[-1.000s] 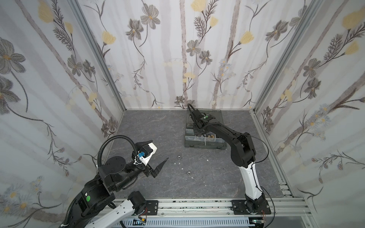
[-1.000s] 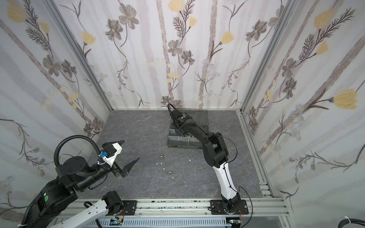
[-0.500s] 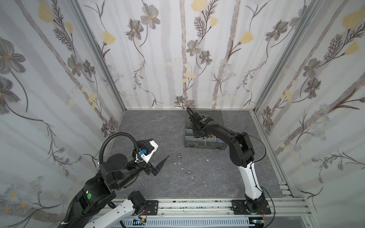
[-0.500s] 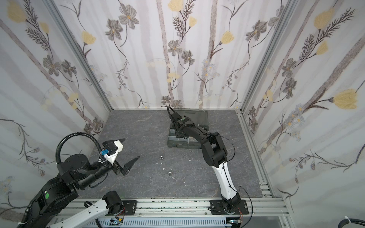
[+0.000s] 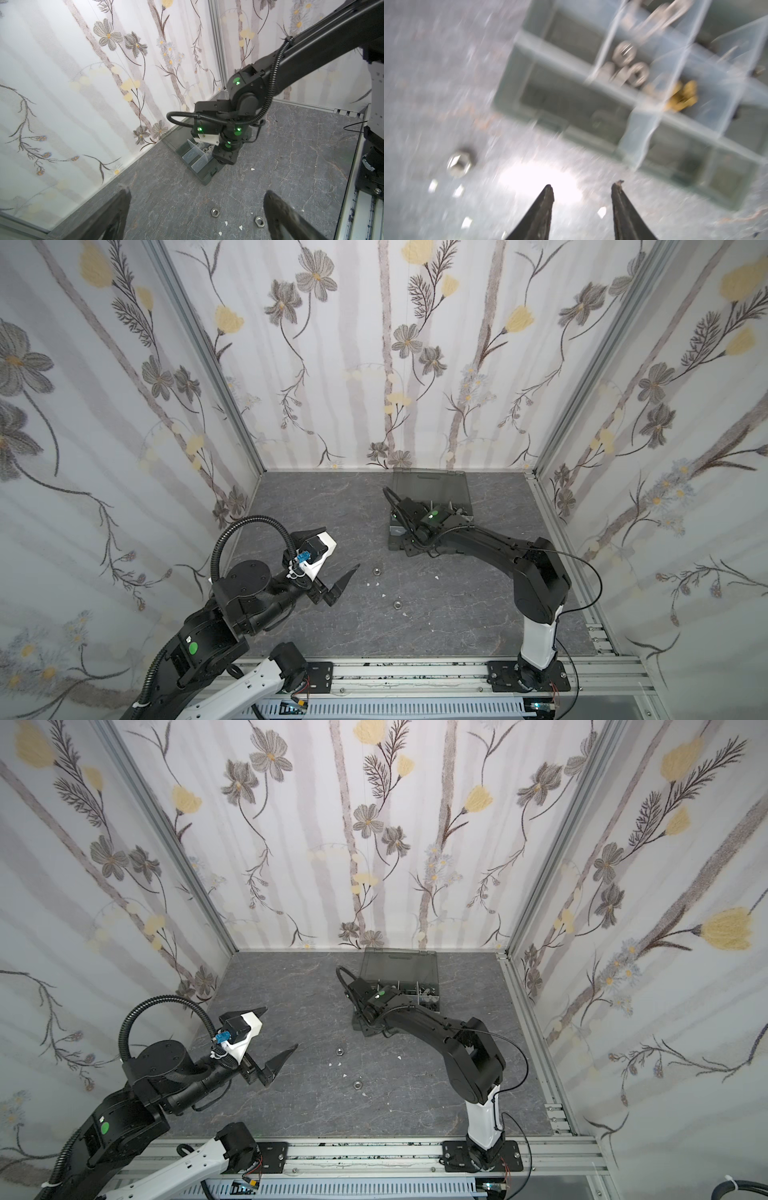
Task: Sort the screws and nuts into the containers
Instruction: 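Move the right gripper to the last silver hex nut on the table, then close the right gripper on the silver hex nut and lift it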
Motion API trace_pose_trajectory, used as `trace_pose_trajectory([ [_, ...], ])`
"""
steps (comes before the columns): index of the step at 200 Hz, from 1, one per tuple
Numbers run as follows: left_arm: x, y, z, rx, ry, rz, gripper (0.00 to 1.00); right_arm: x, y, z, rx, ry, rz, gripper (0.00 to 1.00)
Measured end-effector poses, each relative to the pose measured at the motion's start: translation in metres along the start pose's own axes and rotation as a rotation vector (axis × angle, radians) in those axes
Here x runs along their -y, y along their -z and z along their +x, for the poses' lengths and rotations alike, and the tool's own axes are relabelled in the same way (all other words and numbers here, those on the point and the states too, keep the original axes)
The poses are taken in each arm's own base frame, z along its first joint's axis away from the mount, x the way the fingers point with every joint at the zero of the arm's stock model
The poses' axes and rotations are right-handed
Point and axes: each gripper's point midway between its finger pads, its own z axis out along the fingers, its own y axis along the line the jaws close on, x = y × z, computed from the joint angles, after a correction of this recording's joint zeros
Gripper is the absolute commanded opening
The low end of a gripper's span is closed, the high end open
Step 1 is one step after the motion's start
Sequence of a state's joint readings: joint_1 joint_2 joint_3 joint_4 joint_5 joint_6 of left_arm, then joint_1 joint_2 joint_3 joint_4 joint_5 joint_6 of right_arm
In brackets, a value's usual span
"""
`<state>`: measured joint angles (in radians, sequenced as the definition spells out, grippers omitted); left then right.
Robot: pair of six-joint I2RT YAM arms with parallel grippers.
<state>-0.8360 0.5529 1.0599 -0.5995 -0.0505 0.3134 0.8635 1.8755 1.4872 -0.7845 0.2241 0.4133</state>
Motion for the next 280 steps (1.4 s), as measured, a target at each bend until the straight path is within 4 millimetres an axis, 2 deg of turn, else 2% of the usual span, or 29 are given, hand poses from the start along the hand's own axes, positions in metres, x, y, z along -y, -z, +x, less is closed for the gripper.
trace_pose_trajectory([
  [18,0.001,0.000,0.000,-0.001,0.007,0.003,1.00,-0.031,0.003,0.048,-0.058,0.037,-0.049,0.52],
  [37,0.000,0.000,0.000,0.002,0.026,0.002,1.00,-0.057,0.002,0.085,-0.099,0.031,-0.091,0.55],
  [57,0.000,0.001,-0.001,0.005,0.028,0.001,1.00,-0.083,0.000,0.113,-0.127,0.011,-0.138,0.57],
  [71,0.000,0.001,-0.001,0.004,0.030,0.001,1.00,-0.100,-0.001,0.122,-0.134,-0.006,-0.170,0.59],
  [93,0.000,0.000,-0.001,0.003,0.030,0.002,1.00,-0.116,-0.012,0.130,-0.150,-0.028,-0.183,0.60],
  [138,-0.001,0.001,-0.004,0.009,0.030,0.002,1.00,-0.126,-0.021,0.127,-0.160,-0.034,-0.172,0.60],
  [180,0.001,0.000,-0.002,0.005,0.030,0.010,1.00,-0.120,-0.020,0.121,-0.152,-0.015,-0.131,0.60],
  [231,0.002,-0.001,-0.001,0.000,0.029,0.010,1.00,-0.099,-0.030,0.116,-0.157,0.005,-0.063,0.55],
  [280,0.002,-0.003,-0.002,-0.004,0.028,0.012,1.00,-0.098,-0.036,0.112,-0.157,0.028,-0.057,0.46],
])
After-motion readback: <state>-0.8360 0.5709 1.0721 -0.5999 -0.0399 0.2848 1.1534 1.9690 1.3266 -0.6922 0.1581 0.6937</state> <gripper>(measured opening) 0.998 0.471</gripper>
